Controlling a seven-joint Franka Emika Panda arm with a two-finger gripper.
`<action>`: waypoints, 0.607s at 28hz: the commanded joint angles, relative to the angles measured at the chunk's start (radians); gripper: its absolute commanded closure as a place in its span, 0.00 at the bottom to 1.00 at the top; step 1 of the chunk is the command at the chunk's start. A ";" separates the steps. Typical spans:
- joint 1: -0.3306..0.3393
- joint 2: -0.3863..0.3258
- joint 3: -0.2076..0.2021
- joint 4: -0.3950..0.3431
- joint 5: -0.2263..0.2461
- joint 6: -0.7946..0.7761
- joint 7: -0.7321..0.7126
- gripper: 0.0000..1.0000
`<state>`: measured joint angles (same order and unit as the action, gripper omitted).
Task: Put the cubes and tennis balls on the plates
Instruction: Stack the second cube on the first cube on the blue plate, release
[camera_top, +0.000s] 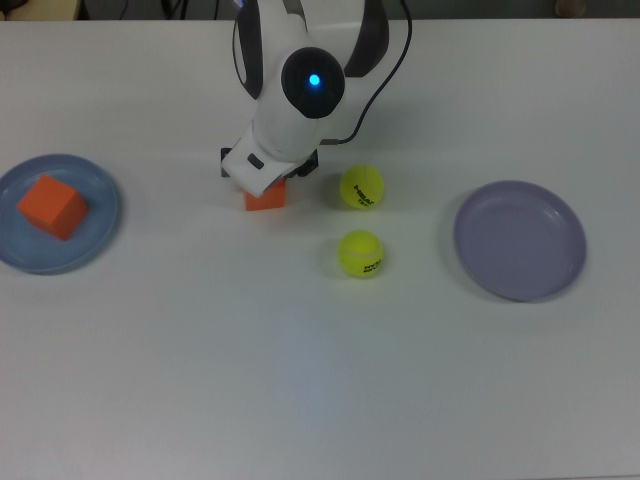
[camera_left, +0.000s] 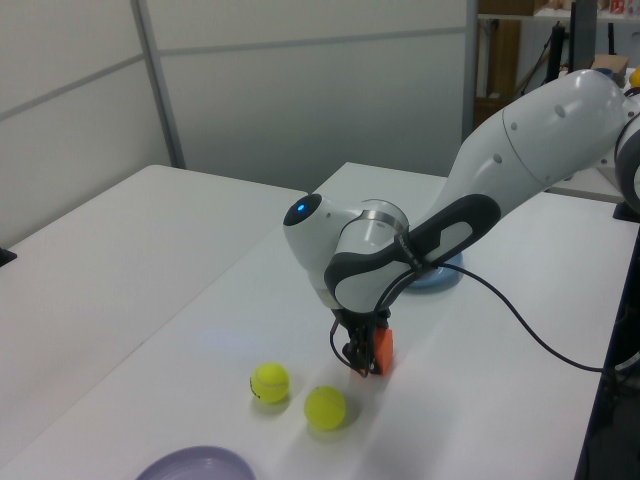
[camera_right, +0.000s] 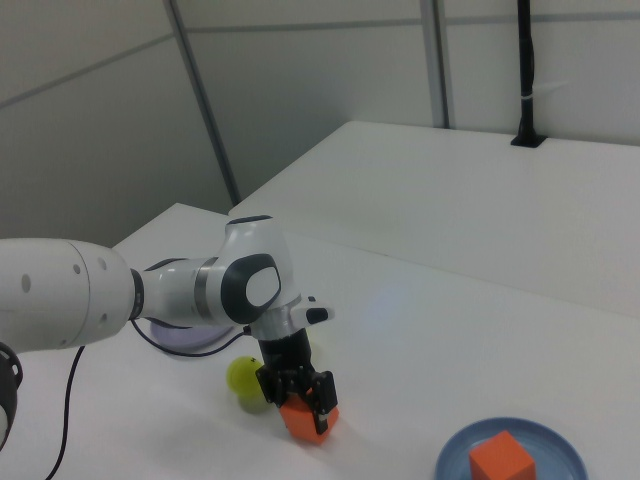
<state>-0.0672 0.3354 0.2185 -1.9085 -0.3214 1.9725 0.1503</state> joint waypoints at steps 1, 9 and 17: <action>-0.040 -0.087 -0.008 -0.029 -0.002 0.016 0.022 1.00; -0.164 -0.113 -0.016 0.149 0.047 -0.073 -0.075 1.00; -0.296 -0.058 -0.068 0.258 0.145 -0.046 -0.207 1.00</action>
<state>-0.3200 0.2211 0.1925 -1.7213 -0.2381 1.9226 0.0067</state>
